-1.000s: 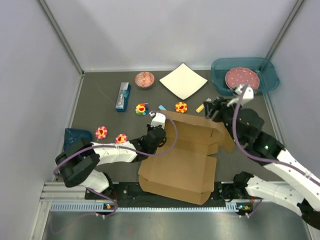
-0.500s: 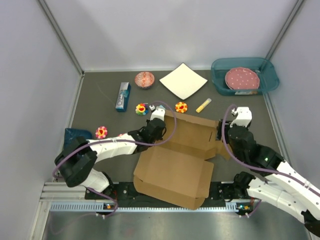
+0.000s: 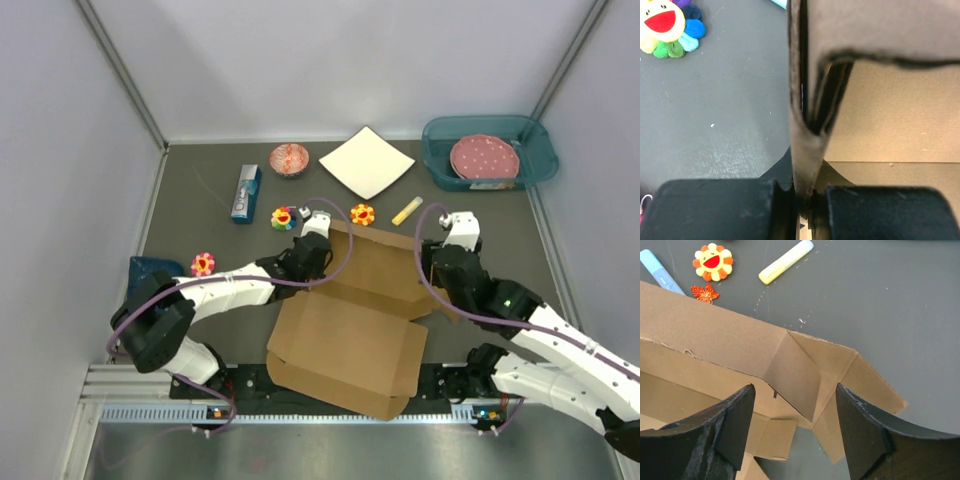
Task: Fold the paper box
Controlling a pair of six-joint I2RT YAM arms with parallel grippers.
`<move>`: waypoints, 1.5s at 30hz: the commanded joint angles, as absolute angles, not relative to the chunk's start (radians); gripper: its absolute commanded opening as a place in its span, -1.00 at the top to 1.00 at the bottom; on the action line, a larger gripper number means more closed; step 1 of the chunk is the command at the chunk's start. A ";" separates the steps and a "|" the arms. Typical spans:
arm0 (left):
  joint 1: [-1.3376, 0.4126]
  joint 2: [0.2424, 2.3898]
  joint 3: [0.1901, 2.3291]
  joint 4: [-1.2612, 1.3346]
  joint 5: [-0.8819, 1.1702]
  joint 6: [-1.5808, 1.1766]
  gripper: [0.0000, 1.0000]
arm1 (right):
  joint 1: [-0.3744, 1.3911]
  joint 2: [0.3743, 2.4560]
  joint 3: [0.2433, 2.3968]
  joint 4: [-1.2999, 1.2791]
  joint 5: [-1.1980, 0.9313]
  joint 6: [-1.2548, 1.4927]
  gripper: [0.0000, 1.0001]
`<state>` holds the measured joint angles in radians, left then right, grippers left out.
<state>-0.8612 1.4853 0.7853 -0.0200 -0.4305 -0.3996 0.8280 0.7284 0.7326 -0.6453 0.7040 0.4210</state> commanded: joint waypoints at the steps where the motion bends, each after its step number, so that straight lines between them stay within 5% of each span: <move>1: -0.862 1.444 0.756 -0.074 -0.388 -0.439 1.00 | 0.821 0.761 0.727 -0.574 0.733 0.434 -0.27; 7: -0.862 1.398 0.712 -0.051 -0.414 -0.486 1.00 | 0.821 0.851 0.712 -0.519 0.736 0.446 0.08; 13: -0.861 1.345 0.631 -0.009 -0.437 -0.581 1.00 | 0.821 0.867 0.698 -0.460 0.663 0.563 0.83; 16: -0.862 1.329 0.601 0.024 -0.471 -0.615 1.00 | 0.819 0.851 0.678 -0.411 0.596 0.630 1.00; 18: -0.861 1.324 0.584 0.026 -0.498 -0.640 1.00 | 0.819 0.850 0.664 -0.374 0.560 0.670 0.99; 22: -0.862 1.321 0.572 0.012 -0.543 -0.669 1.00 | 0.819 0.815 0.669 -0.396 0.538 0.700 0.12; 25: -0.861 1.321 0.581 -0.027 -0.587 -0.684 1.00 | 0.821 0.732 0.680 -0.485 0.574 0.687 -0.14; 33: -0.857 1.358 0.598 -0.051 -0.589 -0.701 1.00 | 0.819 0.582 0.554 -0.620 0.588 0.752 -0.17; 45: -0.859 1.361 0.611 -0.064 -0.565 -0.678 1.00 | 0.819 0.640 0.443 -0.509 0.610 0.853 -0.16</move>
<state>-0.8665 1.3357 0.6140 0.0181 -0.5568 -0.6895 0.8280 0.6380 0.4370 -0.6022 0.5793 0.8337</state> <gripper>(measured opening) 0.046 0.585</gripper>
